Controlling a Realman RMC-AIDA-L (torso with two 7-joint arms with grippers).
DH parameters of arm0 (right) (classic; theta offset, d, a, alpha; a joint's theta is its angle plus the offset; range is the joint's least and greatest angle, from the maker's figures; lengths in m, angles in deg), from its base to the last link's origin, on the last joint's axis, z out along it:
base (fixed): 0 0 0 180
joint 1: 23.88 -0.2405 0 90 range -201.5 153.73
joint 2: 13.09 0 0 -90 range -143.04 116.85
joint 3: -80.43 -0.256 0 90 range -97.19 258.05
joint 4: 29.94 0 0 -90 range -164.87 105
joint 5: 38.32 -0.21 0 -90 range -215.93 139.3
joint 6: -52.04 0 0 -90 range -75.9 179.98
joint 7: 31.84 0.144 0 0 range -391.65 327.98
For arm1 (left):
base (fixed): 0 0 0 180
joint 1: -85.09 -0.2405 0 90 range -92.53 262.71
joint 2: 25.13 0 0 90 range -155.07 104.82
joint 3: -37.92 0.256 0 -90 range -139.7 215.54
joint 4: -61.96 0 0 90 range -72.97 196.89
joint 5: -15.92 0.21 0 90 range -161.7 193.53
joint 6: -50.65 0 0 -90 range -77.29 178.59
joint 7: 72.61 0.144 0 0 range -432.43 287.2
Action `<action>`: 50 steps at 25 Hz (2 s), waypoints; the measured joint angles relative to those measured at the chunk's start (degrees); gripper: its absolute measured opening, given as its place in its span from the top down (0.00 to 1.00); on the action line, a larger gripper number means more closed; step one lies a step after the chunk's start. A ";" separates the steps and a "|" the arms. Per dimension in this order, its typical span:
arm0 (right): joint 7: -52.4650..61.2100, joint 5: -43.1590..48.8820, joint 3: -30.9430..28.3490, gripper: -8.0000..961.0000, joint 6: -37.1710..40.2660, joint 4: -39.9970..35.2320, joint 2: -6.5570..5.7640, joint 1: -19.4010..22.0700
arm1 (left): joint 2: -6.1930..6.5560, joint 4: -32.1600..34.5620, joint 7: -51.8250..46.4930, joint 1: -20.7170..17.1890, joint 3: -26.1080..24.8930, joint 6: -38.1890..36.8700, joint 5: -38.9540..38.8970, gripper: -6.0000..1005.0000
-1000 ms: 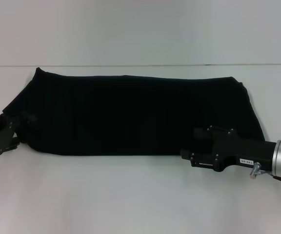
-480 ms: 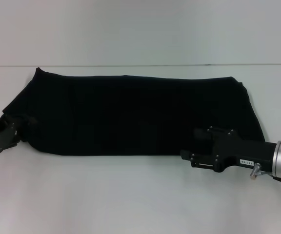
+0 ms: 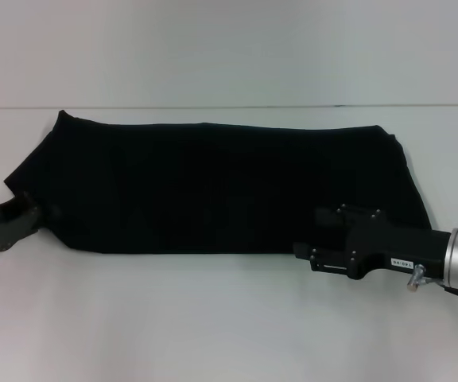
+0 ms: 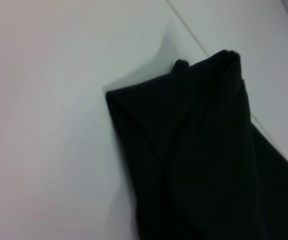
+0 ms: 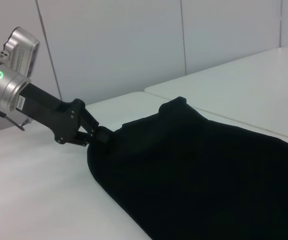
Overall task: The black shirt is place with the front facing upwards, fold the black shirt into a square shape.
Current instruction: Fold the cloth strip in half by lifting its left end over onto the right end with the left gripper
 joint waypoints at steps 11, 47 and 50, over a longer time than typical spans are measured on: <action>0.00 -0.75 -0.08 0.16 0.00 0.00 0.00 -0.08 | -0.30 0.24 0.63 -0.34 -0.80 1.34 -0.14 0.95; 3.15 -3.95 -5.67 0.16 -0.14 1.20 -0.10 6.07 | 3.01 5.94 7.61 0.33 -11.54 -11.39 -8.47 0.95; 4.08 -3.95 -6.49 0.16 0.14 1.54 -0.19 7.28 | 2.65 6.70 7.49 1.18 -11.49 -12.84 -8.89 0.95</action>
